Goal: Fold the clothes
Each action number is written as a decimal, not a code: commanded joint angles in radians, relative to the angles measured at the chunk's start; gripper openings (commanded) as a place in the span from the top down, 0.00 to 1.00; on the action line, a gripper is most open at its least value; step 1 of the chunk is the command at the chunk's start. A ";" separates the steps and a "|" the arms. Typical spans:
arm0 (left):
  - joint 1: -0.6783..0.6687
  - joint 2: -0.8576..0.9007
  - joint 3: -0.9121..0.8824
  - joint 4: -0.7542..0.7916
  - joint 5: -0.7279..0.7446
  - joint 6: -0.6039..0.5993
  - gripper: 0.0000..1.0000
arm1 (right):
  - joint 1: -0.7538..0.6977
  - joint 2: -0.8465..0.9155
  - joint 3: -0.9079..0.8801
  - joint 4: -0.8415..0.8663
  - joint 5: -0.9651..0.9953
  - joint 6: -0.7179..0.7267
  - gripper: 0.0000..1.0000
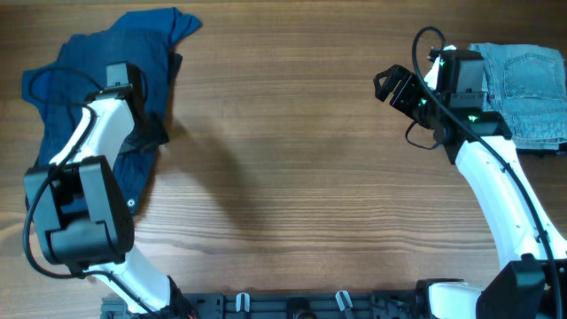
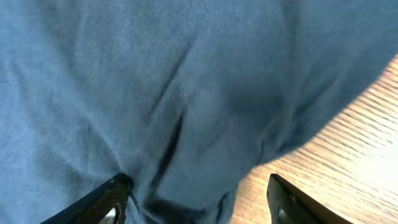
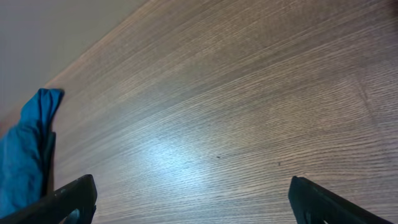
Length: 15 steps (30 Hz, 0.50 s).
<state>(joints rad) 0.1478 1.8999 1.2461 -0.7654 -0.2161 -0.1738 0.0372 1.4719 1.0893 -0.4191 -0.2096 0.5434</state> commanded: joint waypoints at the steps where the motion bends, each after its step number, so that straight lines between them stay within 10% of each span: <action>1: 0.001 0.047 -0.002 0.015 -0.027 -0.006 0.29 | -0.002 0.011 0.015 0.004 -0.012 -0.020 0.01; 4: 0.001 0.060 -0.002 0.019 -0.039 -0.006 0.34 | -0.002 0.011 0.015 0.003 -0.008 -0.021 0.00; 9: 0.001 0.060 -0.002 0.016 -0.073 -0.006 0.96 | -0.002 0.011 0.015 0.006 -0.008 -0.020 0.01; 15: 0.000 0.010 0.048 -0.085 -0.072 -0.006 0.96 | -0.002 0.011 0.015 0.015 -0.008 -0.020 0.01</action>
<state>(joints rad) 0.1486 1.9358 1.2556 -0.7818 -0.2871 -0.1776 0.0372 1.4719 1.0893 -0.4175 -0.2092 0.5434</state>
